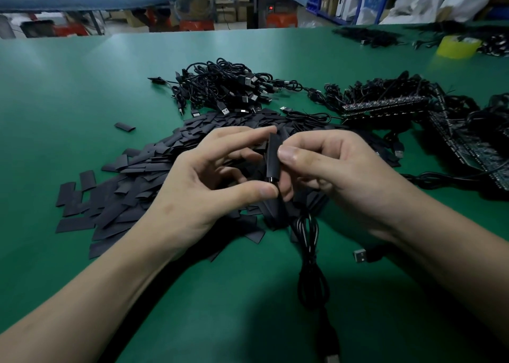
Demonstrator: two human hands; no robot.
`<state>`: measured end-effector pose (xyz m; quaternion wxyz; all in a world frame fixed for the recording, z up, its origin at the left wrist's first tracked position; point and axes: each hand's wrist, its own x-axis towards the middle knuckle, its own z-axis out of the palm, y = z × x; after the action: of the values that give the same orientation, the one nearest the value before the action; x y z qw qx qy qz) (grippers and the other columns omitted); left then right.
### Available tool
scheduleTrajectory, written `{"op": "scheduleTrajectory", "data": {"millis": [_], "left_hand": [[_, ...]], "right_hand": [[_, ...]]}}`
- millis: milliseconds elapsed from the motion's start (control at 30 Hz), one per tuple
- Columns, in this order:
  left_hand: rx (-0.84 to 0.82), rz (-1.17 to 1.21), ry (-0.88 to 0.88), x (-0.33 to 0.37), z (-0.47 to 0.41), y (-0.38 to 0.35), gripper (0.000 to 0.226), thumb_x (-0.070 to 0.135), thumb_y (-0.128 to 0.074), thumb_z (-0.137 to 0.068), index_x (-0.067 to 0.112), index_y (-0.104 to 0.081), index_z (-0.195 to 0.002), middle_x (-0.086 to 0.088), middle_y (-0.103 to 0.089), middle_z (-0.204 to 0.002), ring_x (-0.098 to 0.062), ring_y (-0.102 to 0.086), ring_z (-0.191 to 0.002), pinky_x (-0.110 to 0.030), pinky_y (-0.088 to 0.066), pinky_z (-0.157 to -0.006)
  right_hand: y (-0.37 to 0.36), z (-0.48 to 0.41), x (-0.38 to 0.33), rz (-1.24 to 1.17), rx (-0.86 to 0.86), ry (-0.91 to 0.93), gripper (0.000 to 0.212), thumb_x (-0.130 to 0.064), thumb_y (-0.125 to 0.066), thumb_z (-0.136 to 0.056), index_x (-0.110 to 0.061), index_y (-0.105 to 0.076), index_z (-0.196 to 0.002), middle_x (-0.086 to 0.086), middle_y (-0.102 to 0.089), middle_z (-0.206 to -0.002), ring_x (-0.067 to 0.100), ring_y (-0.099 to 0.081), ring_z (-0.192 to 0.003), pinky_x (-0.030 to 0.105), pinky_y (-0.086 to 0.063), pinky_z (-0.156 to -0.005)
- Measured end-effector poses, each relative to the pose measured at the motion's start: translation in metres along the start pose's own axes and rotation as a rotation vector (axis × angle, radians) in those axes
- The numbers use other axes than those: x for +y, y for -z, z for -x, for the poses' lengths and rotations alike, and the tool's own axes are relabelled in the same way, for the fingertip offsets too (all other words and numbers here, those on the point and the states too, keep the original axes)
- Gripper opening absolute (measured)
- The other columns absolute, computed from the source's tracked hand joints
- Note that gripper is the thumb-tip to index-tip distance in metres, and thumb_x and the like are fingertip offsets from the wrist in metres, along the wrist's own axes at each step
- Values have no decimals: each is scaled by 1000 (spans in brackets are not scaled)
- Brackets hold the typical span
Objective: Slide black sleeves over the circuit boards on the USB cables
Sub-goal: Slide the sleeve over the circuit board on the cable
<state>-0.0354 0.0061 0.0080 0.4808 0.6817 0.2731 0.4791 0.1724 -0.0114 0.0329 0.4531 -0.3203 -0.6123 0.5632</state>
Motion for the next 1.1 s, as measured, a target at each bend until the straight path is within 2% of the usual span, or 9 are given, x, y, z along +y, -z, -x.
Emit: {"op": "scheduleTrajectory", "data": {"millis": [100,267,433,533,600,667,800,967,1100], "left_hand": [[1,-34,-24,0,0,1,54,26,-86,-70,29,-73,-123,-5,-60,-131,-29,-64,-115,-29,-50,-82],[2,-117,-45,4,1,1,51,32,-85,-74,30,-72,-124,-1,-61,-127,-28,-67,-109,-34,-50,-83],[103,-166,-67,8,1,0,46,32,-82,-76,24,-68,-119,1,-72,-107,-18,-68,-97,-40,-52,-80],[216,-176,-84,11,0,2,44,33,-82,-75,25,-68,-117,4,-73,-101,-12,-69,-92,-35,-55,-77],[292,-187,-86,11,0,3,45,35,-82,-75,25,-68,-116,7,-73,-97,-8,-69,-88,-31,-54,-74],[355,-205,-75,11,0,4,44,38,-83,-75,25,-67,-114,8,-72,-92,-7,-68,-83,-31,-54,-72],[415,-273,-37,6,-2,7,43,47,-81,-74,33,-67,-113,9,-72,-95,-9,-68,-84,-43,-57,-81],[430,-373,-5,-2,-3,8,62,55,-76,-77,33,-61,-133,11,-72,-110,-13,-68,-94,-33,-57,-84],[432,-554,2,-9,-3,9,71,49,-72,-87,28,-48,-152,17,-69,-112,-9,-65,-95,-37,-56,-88]], "right_hand": [[1,-1,0,21,-6,-24,21,-20,-63,-96,-19,-75,-79,6,-71,-71,12,-66,-63,18,-52,-64],[4,-2,2,43,-41,-72,21,-26,-63,-95,-21,-75,-78,4,-72,-72,13,-66,-65,22,-54,-66],[5,0,-1,98,-80,-80,20,-28,-63,-94,-14,-77,-89,9,-74,-79,19,-70,-74,23,-57,-72],[3,3,-6,332,-116,-64,25,-38,-67,-95,-14,-76,-97,6,-79,-93,39,-72,-89,47,-61,-79],[0,4,-7,516,-118,-55,25,-45,-70,-90,-22,-75,-99,4,-78,-93,38,-69,-87,58,-56,-79],[-2,3,-5,606,-92,-56,18,-41,-75,-90,-27,-72,-101,4,-74,-84,33,-62,-72,50,-53,-71],[1,2,-6,583,-49,-64,4,-22,-72,-93,-22,-71,-97,-5,-58,-65,7,-54,-58,18,-42,-60],[11,-9,-30,487,60,-96,5,-12,-69,-93,-7,-68,-96,2,-71,-72,15,-72,-65,18,-55,-63],[39,-63,-70,705,210,-55,12,-21,-73,-90,-17,-69,-100,0,-74,-80,11,-74,-66,19,-58,-62]]}}
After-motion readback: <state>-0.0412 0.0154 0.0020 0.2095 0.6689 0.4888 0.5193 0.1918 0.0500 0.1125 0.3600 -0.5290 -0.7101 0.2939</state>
